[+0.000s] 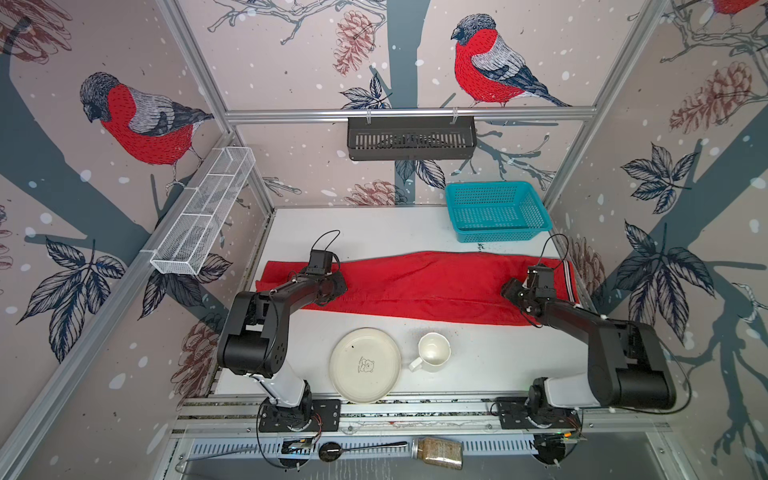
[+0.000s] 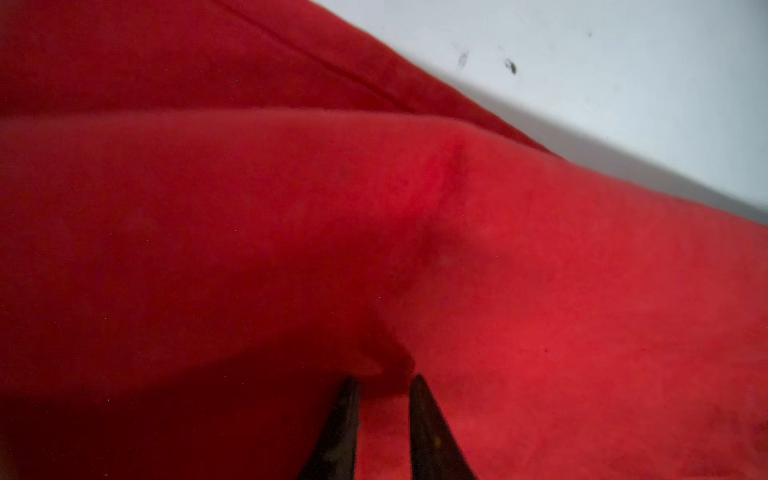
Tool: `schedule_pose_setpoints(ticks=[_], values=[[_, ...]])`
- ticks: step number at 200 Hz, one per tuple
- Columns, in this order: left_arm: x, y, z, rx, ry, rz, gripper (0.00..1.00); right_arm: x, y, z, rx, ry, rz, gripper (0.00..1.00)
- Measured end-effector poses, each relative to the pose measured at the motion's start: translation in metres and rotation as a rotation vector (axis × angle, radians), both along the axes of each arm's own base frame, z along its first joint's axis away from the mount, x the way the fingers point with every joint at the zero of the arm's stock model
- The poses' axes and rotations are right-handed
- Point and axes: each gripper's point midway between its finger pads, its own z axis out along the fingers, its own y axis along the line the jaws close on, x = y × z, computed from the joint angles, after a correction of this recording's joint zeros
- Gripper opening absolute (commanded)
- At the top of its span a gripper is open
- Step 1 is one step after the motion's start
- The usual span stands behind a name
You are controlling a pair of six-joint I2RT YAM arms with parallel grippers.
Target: Fold and stack the trousers
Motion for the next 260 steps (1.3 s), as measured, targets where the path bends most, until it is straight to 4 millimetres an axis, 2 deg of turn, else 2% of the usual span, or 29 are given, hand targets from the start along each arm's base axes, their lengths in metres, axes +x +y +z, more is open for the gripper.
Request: schedule_pose_setpoints(ticks=[16, 31, 55, 70, 93, 106, 125, 146, 159, 197, 218, 247, 260], values=[[0.005, 0.001, 0.006, 0.011, -0.007, 0.001, 0.34, 0.007, 0.001, 0.004, -0.002, 0.006, 0.018, 0.68], [0.010, 0.004, 0.016, 0.029, -0.026, 0.000, 0.41, 0.015, 0.001, 0.017, -0.014, -0.007, 0.035, 0.69], [0.015, 0.007, 0.049, 0.038, -0.087, -0.006, 0.56, 0.018, -0.009, 0.047, -0.032, -0.053, 0.029, 0.71], [0.013, 0.011, 0.073, 0.042, -0.134, 0.000, 0.62, 0.008, -0.025, 0.063, -0.035, -0.068, -0.016, 0.72], [-0.002, 0.026, 0.099, 0.046, -0.175, 0.046, 0.68, -0.023, -0.060, 0.076, -0.025, -0.081, -0.139, 0.73], [-0.015, 0.036, 0.103, 0.038, -0.176, 0.087, 0.70, -0.044, -0.076, 0.073, -0.007, -0.067, -0.214, 0.73], [-0.038, 0.052, 0.098, 0.028, -0.148, 0.151, 0.72, -0.070, -0.090, 0.063, 0.021, -0.048, -0.304, 0.73], [-0.056, 0.066, 0.095, 0.015, -0.134, 0.217, 0.75, -0.083, -0.104, 0.054, 0.063, -0.031, -0.382, 0.73], [-0.062, 0.074, 0.098, 0.011, -0.149, 0.251, 0.82, -0.082, -0.109, 0.050, 0.095, -0.019, -0.408, 0.73], [-0.072, 0.103, 0.102, -0.003, -0.175, 0.365, 0.83, -0.063, -0.116, 0.035, 0.158, 0.005, -0.397, 0.73], [-0.074, 0.108, 0.104, -0.023, -0.183, 0.393, 0.83, -0.054, -0.117, 0.025, 0.185, 0.016, -0.399, 0.72], [-0.077, 0.118, 0.102, -0.034, -0.183, 0.425, 0.82, -0.048, -0.117, 0.016, 0.197, 0.023, -0.389, 0.59], [-0.074, 0.124, 0.101, -0.037, -0.192, 0.445, 0.80, -0.045, -0.119, 0.015, 0.194, 0.014, -0.386, 0.48]])
